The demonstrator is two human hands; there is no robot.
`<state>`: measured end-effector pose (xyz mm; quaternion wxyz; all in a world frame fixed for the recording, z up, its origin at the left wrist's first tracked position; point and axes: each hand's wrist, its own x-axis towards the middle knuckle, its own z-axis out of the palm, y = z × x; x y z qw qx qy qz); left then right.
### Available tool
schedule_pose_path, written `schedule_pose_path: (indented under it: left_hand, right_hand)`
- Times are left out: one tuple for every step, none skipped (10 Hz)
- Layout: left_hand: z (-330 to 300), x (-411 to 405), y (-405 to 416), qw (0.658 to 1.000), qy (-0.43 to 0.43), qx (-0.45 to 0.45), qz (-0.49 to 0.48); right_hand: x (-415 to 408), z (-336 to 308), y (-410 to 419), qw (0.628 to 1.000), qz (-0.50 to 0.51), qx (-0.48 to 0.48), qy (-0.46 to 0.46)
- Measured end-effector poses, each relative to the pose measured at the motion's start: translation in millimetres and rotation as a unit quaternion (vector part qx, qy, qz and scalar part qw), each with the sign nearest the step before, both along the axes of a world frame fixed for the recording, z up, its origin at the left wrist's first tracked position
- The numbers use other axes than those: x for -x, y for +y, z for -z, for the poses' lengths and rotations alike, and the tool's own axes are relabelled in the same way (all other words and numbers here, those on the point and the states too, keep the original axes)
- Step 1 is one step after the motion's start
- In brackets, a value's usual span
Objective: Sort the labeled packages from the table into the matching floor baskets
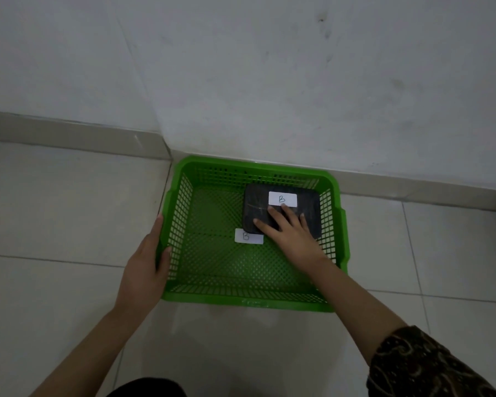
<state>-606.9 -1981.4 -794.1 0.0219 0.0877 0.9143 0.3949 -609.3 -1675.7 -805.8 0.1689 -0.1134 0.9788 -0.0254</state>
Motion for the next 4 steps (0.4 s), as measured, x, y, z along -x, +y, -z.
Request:
schedule_pose_path:
  left_hand:
    - [1, 1, -1, 1.0, -0.007, -0.002, -0.002]
    - [-1, 2, 0, 0.999, -0.028, 0.024, -0.009]
    - [-24, 2, 0, 0.995, -0.085, 0.053, 0.012]
    - [-72, 6, 1, 0.986, -0.111, 0.122, 0.017]
  right_hand:
    - [1, -1, -1, 1.0, 0.01, 0.01, -0.009]
    - [0, -6, -4, 1.0, 0.012, 0.016, -0.011]
    - [-1, -36, -5, 0.999, 0.03, 0.029, -0.031]
    - [-13, -79, -10, 0.997, 0.056, 0.055, -0.001]
